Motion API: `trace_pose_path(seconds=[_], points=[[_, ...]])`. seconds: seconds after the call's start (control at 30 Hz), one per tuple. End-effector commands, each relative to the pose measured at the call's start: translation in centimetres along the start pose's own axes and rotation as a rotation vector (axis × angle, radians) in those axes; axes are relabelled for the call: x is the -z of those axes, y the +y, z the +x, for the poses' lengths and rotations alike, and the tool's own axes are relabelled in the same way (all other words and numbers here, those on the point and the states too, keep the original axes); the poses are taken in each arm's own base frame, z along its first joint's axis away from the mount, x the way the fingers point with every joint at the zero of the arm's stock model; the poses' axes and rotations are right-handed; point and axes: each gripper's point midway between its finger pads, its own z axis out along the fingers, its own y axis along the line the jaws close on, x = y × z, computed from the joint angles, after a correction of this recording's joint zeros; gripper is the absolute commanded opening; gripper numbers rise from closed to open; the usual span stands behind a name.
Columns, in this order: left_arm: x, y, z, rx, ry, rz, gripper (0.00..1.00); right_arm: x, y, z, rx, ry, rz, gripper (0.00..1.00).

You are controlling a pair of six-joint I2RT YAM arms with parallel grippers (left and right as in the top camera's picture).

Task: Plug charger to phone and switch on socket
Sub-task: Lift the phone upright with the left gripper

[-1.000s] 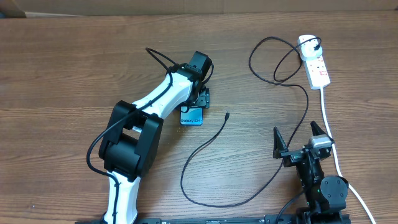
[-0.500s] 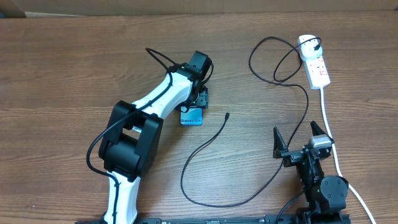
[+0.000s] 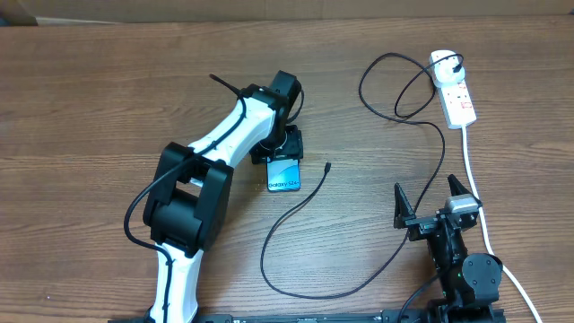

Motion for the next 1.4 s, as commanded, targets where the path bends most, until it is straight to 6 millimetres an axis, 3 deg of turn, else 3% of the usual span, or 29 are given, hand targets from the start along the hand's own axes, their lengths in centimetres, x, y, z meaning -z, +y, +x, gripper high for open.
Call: trace_pose_path(seconds=[0.0, 0.37, 0.5, 0.73, 1.0, 1.2, 1.37], points=[[0.8, -0.8, -0.7, 0.048, 0.031, 0.083, 0.63, 0.0, 0.1, 0.1, 0.002, -0.005, -0.003, 1.0], [0.4, 1.2, -1.3, 0.05, -0.037, -0.065, 0.64, 0.0, 0.1, 0.1, 0.002, -0.005, -0.004, 1.0], [-0.1, 2.1, -1.0, 0.075, -0.071, -0.156, 0.7, 0.0, 0.1, 0.1, 0.002, -0.005, -0.004, 1.0], [-0.9, 1.9, -0.8, 0.045, -0.108, -0.193, 0.76, 0.0, 0.1, 0.1, 0.002, -0.005, -0.004, 1.0], [-1.4, 2.5, -0.1, 0.044, -0.087, -0.209, 0.99, 0.0, 0.1, 0.1, 0.002, -0.005, -0.004, 1.0], [-2.6, 3.2, 0.8, 0.049, -0.067, -0.217, 0.97, 0.0, 0.1, 0.1, 0.002, -0.005, -0.004, 1.0], [-3.3, 3.4, 1.2, 0.056, -0.06, -0.214, 0.84, 0.0, 0.1, 0.1, 0.002, -0.005, -0.004, 1.0]])
